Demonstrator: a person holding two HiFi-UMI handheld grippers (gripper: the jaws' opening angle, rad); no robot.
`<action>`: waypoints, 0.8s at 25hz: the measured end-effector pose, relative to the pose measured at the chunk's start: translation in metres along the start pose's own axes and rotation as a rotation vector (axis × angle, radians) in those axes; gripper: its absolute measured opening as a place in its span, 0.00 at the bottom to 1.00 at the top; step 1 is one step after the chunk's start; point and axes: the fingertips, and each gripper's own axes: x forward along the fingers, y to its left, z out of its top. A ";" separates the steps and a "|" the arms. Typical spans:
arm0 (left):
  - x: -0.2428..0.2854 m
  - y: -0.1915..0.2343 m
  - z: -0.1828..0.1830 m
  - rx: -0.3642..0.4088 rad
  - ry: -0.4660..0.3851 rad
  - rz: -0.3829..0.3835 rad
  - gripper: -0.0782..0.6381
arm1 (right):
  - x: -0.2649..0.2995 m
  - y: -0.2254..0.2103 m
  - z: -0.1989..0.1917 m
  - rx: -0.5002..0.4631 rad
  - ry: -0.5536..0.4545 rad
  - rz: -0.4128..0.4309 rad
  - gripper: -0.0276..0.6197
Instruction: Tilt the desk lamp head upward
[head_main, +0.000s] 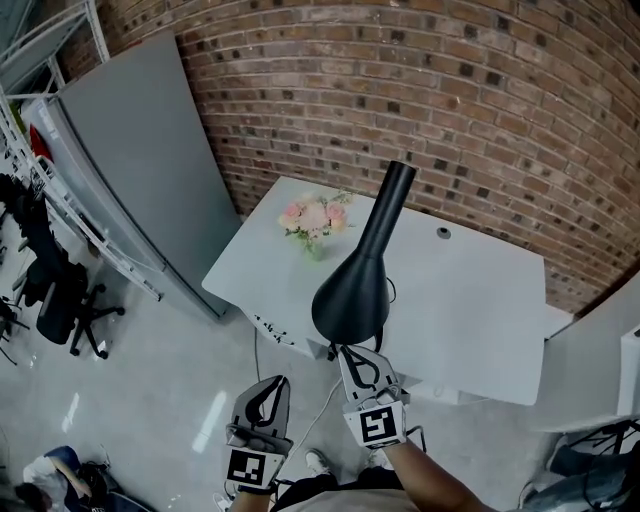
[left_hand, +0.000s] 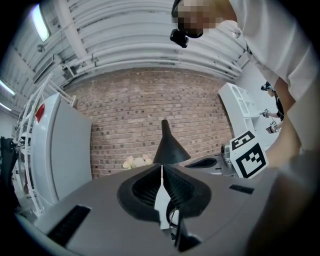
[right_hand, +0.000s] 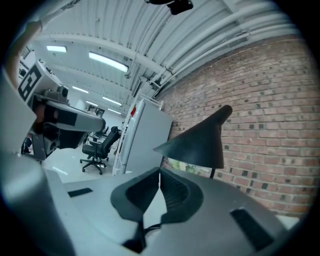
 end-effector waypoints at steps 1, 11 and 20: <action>0.000 0.001 -0.001 0.006 0.007 0.001 0.14 | 0.003 -0.001 0.003 0.015 -0.008 -0.003 0.07; 0.000 0.005 -0.008 0.006 0.033 0.000 0.14 | 0.007 -0.007 0.014 0.050 -0.056 -0.035 0.07; -0.007 0.003 -0.016 0.008 0.062 -0.012 0.14 | 0.006 -0.017 0.010 0.083 -0.078 -0.094 0.07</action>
